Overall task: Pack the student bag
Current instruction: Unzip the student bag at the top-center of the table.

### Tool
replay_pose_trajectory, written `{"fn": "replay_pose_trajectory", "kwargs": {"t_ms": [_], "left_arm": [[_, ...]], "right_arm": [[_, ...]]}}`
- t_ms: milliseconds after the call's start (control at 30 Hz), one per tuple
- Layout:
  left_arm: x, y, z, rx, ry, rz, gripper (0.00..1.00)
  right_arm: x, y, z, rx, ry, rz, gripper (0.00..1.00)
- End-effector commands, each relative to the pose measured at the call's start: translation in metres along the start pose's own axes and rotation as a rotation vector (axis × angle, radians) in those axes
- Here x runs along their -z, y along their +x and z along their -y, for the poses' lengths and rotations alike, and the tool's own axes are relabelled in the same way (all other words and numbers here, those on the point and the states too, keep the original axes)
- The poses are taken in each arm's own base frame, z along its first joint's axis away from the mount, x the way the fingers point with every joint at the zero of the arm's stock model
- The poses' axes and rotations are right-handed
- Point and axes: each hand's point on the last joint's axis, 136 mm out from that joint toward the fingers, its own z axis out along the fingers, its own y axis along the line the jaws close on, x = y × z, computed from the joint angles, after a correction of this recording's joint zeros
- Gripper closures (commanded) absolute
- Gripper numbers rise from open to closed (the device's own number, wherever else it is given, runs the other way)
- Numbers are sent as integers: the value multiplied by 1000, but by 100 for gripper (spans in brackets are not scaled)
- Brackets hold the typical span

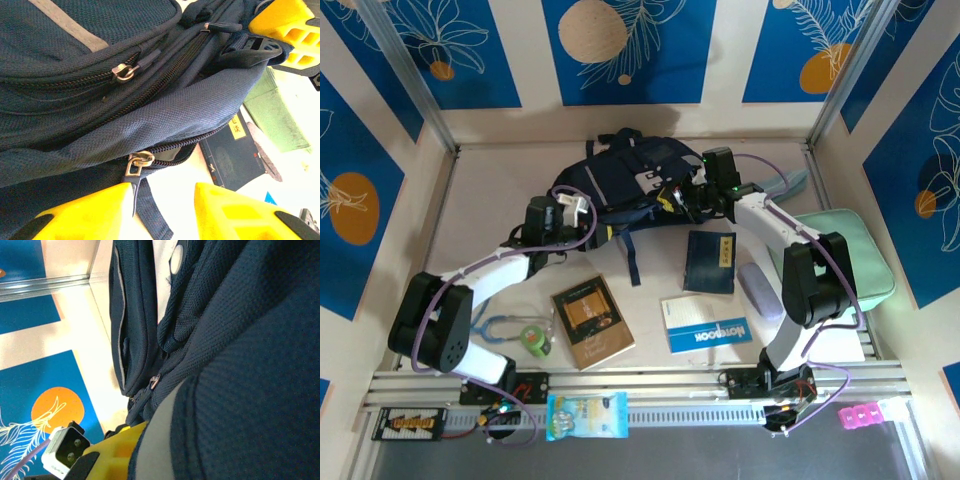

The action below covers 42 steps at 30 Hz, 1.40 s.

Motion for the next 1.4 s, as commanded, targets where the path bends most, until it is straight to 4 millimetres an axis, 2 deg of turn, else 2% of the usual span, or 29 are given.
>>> {"fn": "replay_pose_trajectory", "kwargs": {"t_ms": [0,167,300,500,633,1067,1367], "left_arm": [[0,6,-8,-29,-69,-34,63],[3,15,-24,-28,-172,-80,58],[-3,14,-20,-16,-136,-86,58],[-17,2,-2,4,-31,-72,58],[-19,-5,-3,0,-40,-49,60],[-19,-12,-5,29,-52,-13,85],[-4,9,-9,25,-97,-45,96]], "right_arm": [[6,3,-35,59,-90,-23,100],[6,2,-38,61,-95,-22,100],[6,3,-41,68,-101,-24,100],[4,6,-41,69,-98,-29,100],[4,7,-40,68,-96,-32,100],[4,5,-35,65,-83,-24,100],[6,-9,-20,60,-43,24,100]]}}
